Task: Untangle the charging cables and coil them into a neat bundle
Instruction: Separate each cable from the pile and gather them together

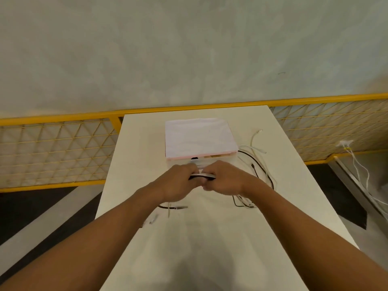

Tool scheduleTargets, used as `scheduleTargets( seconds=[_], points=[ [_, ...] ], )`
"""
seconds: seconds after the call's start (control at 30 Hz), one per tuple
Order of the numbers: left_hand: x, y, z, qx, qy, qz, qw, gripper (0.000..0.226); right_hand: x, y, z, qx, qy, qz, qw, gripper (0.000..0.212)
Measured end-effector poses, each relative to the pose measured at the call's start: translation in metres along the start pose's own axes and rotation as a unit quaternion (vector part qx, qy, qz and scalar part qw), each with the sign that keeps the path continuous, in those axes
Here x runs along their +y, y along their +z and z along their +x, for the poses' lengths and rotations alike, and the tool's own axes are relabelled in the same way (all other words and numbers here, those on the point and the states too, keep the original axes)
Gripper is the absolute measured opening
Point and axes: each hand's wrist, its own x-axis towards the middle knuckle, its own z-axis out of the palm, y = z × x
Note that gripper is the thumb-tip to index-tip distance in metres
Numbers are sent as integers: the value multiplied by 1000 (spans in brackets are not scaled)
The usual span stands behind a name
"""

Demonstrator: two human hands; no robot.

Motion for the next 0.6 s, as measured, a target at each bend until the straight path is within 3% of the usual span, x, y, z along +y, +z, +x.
scheduleTargets(
  seconds=[0.13,0.33,0.5,0.6],
  points=[
    [-24,-3,-13,-21,-45,-6,999,35,10,-6,-6,98,19,48,994,6],
    [-56,0,-26,5,-104,-82,991,39,36,-22,-11,181,85,142,970,25],
    [-55,0,-29,7,-77,-56,995,39,58,-23,-12,94,127,62,986,6],
    [-42,-3,-25,1,-60,-42,997,30,41,-28,-14,19,84,35,996,20]
  ],
)
